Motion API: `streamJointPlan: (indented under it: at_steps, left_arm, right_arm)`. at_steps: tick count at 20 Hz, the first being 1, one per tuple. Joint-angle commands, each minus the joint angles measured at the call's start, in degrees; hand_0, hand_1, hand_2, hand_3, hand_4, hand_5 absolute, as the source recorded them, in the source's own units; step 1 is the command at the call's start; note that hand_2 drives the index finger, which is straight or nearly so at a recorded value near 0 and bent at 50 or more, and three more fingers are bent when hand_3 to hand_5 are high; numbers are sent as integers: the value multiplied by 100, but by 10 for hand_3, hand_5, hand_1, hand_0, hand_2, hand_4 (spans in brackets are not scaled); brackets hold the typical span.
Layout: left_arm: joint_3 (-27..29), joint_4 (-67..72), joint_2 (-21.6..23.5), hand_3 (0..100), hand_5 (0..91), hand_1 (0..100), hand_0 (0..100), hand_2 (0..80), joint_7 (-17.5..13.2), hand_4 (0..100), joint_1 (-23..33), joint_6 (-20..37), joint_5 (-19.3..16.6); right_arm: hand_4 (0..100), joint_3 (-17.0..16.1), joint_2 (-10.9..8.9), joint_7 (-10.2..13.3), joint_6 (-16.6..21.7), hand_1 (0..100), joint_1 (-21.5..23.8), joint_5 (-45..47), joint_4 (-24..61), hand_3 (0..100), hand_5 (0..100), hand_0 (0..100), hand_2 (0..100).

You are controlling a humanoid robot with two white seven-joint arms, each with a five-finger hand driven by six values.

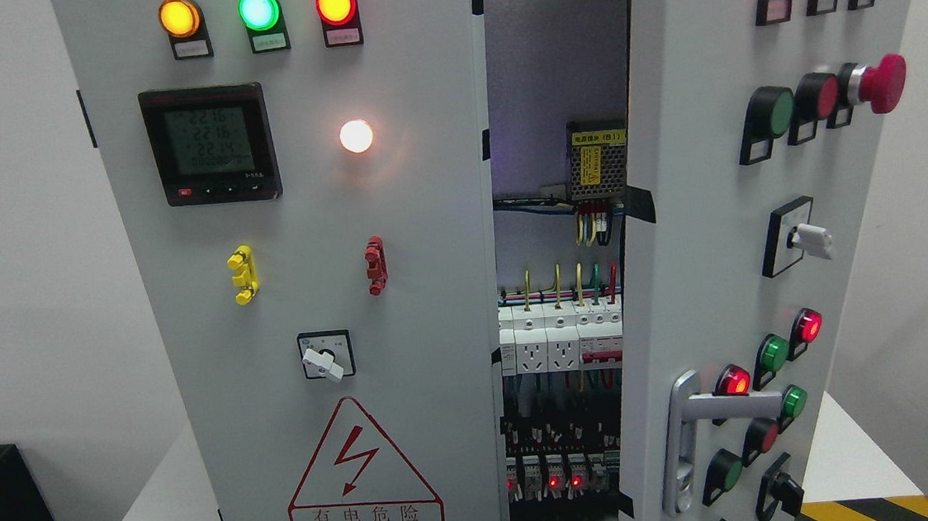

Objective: Open door with both hands

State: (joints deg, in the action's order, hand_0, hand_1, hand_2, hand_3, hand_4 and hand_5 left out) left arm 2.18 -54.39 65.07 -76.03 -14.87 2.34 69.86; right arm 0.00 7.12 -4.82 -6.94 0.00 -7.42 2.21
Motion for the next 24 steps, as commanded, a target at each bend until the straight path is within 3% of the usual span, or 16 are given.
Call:
streamJointPlan:
  at_steps: [1, 4, 6, 8, 14, 17, 20, 24]
  left_arm:
    - [-4106, -1643, 1262, 0, 0, 0, 0, 0, 0, 0, -3219, -23, 291]
    - [-5837, -2101, 1464, 0, 0, 0, 0, 0, 0, 0, -4880, -189, 975]
    - [-6770, -2435, 1447, 0, 0, 0, 0, 0, 52, 0, -5865, -496, 1118]
    - [-7378, -2725, 1316, 0, 0, 0, 0, 0, 263, 0, -6421, -708, 1127]
    - [-8363, -2849, 271, 0, 0, 0, 0, 0, 1309, 0, -6677, -709, 1127]
    - [-9391, -2867, -125, 0, 0, 0, 0, 0, 1389, 0, -7344, -691, 1301]
    - [-9700, -2989, -424, 0, 0, 0, 0, 0, 1398, 0, -7880, -691, 1864]
    - [-10368, -2973, -1039, 0, 0, 0, 0, 0, 1555, 0, -8558, -674, 2128]
  right_arm:
    - [0, -185, 0, -1, -9, 0, 132, 3, 8, 0, 0, 0, 0]
    - [0, -185, 0, -1, 0, 0, 132, 3, -1, 0, 0, 0, 0]
    - [0, -185, 0, -1, 0, 0, 132, 3, -1, 0, 0, 0, 0]
    - [0, -185, 0, -1, -9, 0, 132, 3, 8, 0, 0, 0, 0]
    - [0, -185, 0, -1, -9, 0, 132, 3, -1, 0, 0, 0, 0]
    - [0, -185, 0, -1, 0, 0, 132, 3, 8, 0, 0, 0, 0]
    - [0, -185, 0, -1, 0, 0, 132, 3, 8, 0, 0, 0, 0]
    - [0, -185, 0, -1, 0, 0, 132, 3, -1, 0, 0, 0, 0]
